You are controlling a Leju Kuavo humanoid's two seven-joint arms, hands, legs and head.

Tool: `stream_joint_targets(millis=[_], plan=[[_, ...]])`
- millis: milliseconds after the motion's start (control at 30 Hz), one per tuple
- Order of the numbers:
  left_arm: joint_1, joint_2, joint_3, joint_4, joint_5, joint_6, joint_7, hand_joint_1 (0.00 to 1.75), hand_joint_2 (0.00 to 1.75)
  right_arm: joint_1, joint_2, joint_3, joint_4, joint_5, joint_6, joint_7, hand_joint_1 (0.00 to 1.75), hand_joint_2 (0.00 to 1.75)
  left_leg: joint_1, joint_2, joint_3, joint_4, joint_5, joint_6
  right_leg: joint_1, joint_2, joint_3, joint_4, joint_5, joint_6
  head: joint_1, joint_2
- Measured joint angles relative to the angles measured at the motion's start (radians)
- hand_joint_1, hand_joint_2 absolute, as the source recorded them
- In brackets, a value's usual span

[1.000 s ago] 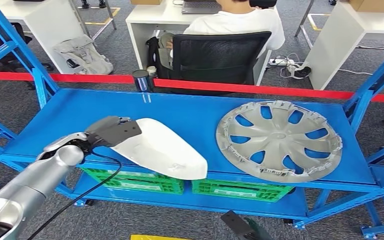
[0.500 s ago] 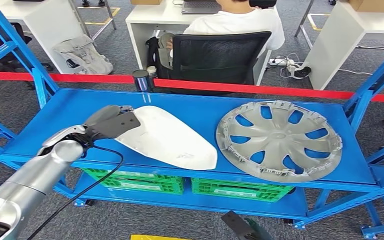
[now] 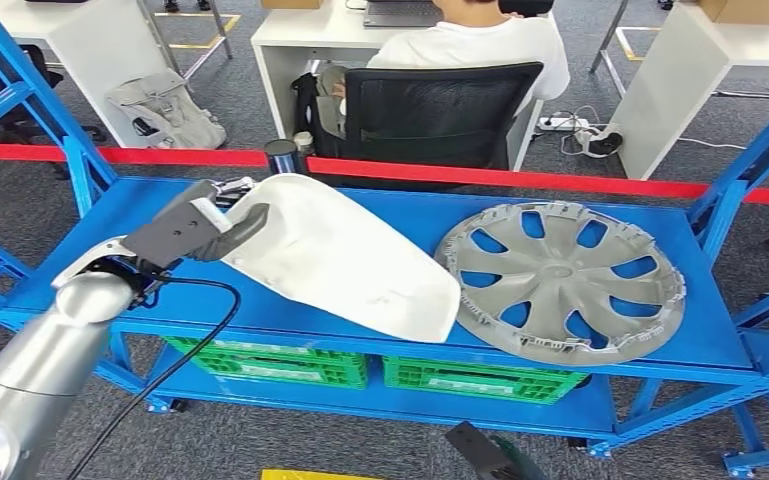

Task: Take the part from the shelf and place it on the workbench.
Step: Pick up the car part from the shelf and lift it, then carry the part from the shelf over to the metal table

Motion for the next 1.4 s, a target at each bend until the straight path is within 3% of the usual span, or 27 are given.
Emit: stream_joint_targets(millis=[267, 500, 867, 1400], plan=[[0.201, 0.027, 0.057, -0.384, 0.069, -0.05, -0.088, 1.75, 1.75, 0.025, -0.001, 0.0, 0.0, -0.042, -0.045, -0.02, 0.0, 0.0, 0.0, 0.0, 0.0, 0.0, -0.001, 0.001, 0.0, 0.0, 0.0, 0.0, -0.001, 0.001, 0.0, 0.0], [0.317, 0.03, 0.082, -0.568, 0.064, -0.057, -0.127, 1.75, 1.75, 0.04, -0.001, -0.002, 0.008, -0.067, -0.06, -0.042, 0.0, 0.0, 0.0, 0.0, 0.0, 0.0, -0.001, 0.001, 0.0, 0.0, 0.0, 0.0, -0.001, 0.001, 0.0, 0.0], [0.394, 0.03, 0.088, -0.667, 0.024, -0.052, -0.127, 1.75, 1.75, 0.044, -0.001, -0.002, 0.013, -0.072, -0.061, -0.049, 0.0, 0.0, 0.0, 0.0, 0.0, 0.0, -0.001, 0.001, 0.0, 0.0, 0.0, 0.0, -0.001, 0.001, 0.0, 0.0], [0.393, -0.017, 0.083, -0.686, -0.064, 0.004, -0.095, 1.75, 1.75, 0.04, 0.0, -0.002, 0.015, -0.066, -0.061, -0.04, 0.0, 0.0, 0.0, 0.0, 0.0, 0.0, -0.001, 0.001, 0.0, 0.0, 0.0, -0.001, -0.001, 0.001, 0.0, 0.0]])
